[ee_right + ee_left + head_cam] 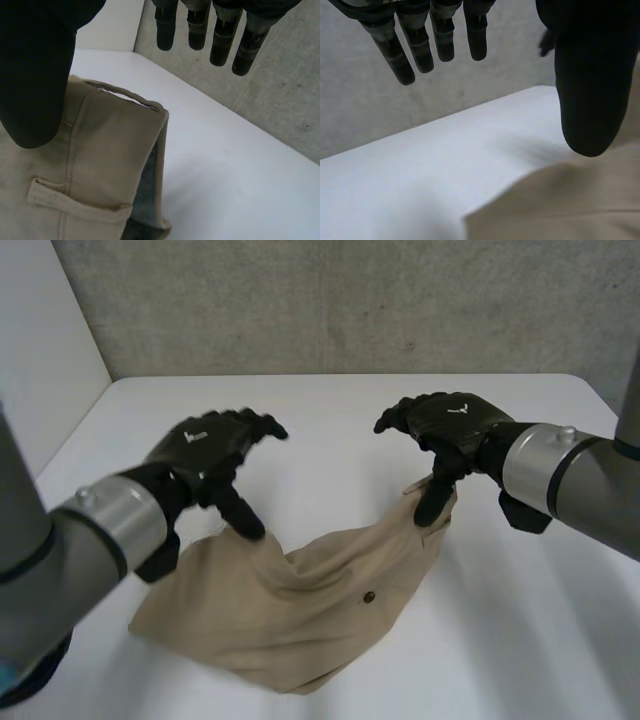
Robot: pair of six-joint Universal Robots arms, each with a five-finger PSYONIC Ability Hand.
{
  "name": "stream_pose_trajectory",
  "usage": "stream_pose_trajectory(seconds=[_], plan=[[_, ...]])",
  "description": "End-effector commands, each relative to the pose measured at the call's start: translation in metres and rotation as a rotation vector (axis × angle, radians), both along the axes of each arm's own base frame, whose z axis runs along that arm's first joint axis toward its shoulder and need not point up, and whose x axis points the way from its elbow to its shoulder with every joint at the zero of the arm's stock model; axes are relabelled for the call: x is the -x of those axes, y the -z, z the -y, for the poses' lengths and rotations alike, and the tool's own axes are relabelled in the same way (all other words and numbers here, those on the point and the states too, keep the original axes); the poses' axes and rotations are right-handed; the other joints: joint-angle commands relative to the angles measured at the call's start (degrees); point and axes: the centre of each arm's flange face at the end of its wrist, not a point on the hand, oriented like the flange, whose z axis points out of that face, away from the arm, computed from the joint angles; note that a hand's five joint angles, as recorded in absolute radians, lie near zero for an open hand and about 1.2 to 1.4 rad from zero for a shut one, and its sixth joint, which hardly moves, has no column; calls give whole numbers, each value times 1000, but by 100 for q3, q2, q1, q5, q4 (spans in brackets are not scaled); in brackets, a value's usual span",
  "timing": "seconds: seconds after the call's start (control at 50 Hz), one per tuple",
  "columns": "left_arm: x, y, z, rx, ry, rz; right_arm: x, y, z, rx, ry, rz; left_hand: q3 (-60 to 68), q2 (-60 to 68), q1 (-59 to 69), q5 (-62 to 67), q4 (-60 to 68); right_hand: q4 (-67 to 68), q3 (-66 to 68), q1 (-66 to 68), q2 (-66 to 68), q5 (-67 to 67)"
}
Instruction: Fold the shorts.
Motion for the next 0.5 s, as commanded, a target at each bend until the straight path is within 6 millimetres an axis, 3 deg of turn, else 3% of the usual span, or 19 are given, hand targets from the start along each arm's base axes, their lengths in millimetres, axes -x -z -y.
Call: stream_pose_trajectory(seconds=[0.02, 0.12, 0.18, 0.28, 0.4, 0.5], plan=[[-7, 24, 63, -55, -56, 19, -3, -2, 28, -90, 45, 104, -57, -28, -217, 42, -16, -288, -167, -89, -220, -299], [-19, 31, 90, -101, -45, 5, 11, -30, 42, -30, 85, 172, 27, 56, -133, 126, 68, -271, -150, -72, -203, -282], [-15, 39, 95, -140, 16, -8, 14, -53, 42, 34, 84, 204, 196, 224, 36, 295, 236, -220, -100, -22, -153, -232], [-8, 58, 93, -206, 67, -4, 13, -65, 48, 80, 83, 224, 330, 359, 171, 429, 371, -220, -100, -21, -153, -231], [6, 88, 77, -323, 116, 42, 0, -30, 64, -2, 80, 189, 599, 627, 439, 698, 640, -220, -100, -21, -153, -231], [7, 99, 63, -370, 156, 126, -17, 15, 55, -130, 38, 110, 599, 628, 440, 699, 640, -254, -133, -55, -186, -265]])
